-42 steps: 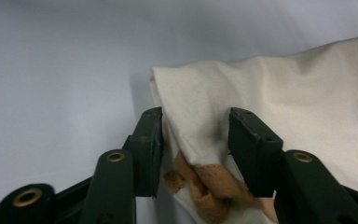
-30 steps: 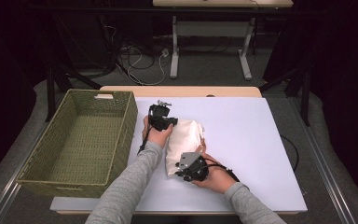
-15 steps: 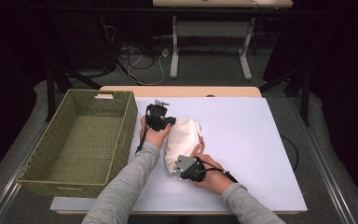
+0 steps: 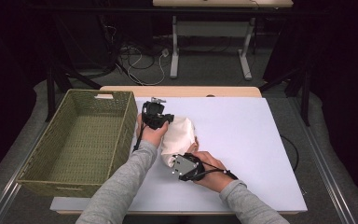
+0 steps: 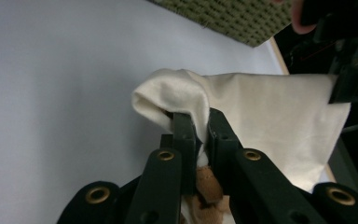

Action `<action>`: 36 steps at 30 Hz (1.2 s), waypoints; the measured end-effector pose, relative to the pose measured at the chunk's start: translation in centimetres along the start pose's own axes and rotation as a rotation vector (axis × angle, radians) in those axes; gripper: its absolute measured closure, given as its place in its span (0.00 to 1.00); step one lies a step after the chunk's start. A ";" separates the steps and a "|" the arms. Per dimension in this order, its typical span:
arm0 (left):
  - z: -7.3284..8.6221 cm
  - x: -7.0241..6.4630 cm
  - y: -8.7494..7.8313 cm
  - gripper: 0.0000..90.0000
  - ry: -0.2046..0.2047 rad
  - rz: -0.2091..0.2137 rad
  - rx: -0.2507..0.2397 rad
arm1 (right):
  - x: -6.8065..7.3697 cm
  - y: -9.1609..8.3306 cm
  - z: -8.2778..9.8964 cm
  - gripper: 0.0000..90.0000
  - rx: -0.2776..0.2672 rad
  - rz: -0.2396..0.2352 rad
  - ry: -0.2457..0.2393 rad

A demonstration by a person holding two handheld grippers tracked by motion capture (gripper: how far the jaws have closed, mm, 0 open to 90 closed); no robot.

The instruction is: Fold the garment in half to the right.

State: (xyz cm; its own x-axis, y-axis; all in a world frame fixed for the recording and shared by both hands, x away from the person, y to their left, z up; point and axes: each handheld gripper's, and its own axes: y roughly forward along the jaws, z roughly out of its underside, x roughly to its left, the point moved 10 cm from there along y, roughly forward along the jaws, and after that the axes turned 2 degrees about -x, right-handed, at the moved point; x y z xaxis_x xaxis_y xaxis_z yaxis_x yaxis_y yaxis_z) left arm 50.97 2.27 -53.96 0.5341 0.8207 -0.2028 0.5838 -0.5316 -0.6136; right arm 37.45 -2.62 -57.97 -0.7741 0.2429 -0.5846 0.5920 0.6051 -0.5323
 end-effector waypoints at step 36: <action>-1.1 -3.9 -4.8 0.95 0.087 0.023 -0.016 | -1.3 -3.9 -4.4 0.94 -0.096 0.087 -0.083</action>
State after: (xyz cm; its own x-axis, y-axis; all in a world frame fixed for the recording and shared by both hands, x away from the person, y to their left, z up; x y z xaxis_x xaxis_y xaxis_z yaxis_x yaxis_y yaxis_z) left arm 46.77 1.41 -49.42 0.5983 0.7871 -0.1497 0.5798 -0.5543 -0.5972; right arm 35.20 -1.94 -52.46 -0.6974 0.2364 -0.6766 0.6285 0.6554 -0.4188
